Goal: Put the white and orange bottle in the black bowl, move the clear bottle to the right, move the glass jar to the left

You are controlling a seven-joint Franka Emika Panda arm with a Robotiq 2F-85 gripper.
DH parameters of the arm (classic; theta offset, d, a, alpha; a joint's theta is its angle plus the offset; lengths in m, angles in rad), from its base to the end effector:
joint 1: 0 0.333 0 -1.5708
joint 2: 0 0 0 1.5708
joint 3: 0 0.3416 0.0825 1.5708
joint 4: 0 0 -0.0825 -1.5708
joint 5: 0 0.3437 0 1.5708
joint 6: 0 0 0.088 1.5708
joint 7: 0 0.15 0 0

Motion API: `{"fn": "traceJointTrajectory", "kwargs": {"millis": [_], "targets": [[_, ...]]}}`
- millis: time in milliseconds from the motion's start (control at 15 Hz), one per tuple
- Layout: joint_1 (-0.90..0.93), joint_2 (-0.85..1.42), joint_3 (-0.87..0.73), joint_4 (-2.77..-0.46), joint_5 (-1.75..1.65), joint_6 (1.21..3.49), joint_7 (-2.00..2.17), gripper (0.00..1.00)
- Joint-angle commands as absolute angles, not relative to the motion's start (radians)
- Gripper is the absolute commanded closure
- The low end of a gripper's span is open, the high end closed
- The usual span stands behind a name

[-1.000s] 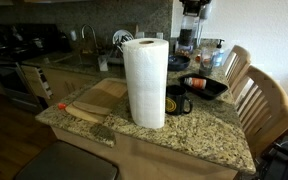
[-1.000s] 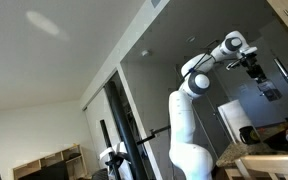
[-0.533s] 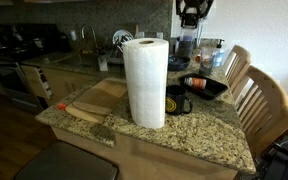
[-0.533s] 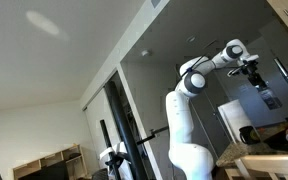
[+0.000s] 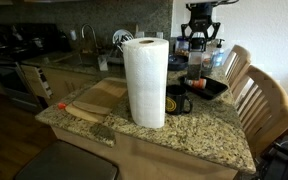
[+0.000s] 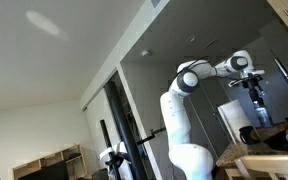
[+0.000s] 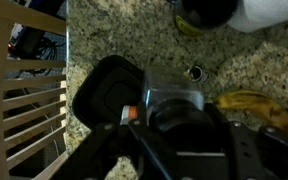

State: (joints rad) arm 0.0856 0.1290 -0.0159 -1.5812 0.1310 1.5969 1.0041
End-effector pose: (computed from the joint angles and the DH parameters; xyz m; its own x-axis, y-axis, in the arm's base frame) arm 0.5455 0.0579 0.5373 0.5753 -0.8004 -0.1682 -0.8090 -0.5872 0.0272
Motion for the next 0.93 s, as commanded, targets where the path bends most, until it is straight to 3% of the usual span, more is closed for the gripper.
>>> {"fn": "traceJointTrajectory", "kwargs": {"millis": [0, 200, 533, 867], "targets": [[0.048, -0.008, -0.014, -1.745, 0.192, 1.569, 0.866, 0.66], [0.036, -0.09, -0.017, -1.846, 0.179, 1.592, 0.839, 0.66], [0.064, -0.273, 0.057, -2.119, 0.058, 1.869, 0.795, 0.66], [0.104, -0.389, 0.15, -2.315, 0.053, 1.989, 0.684, 0.66]]}}
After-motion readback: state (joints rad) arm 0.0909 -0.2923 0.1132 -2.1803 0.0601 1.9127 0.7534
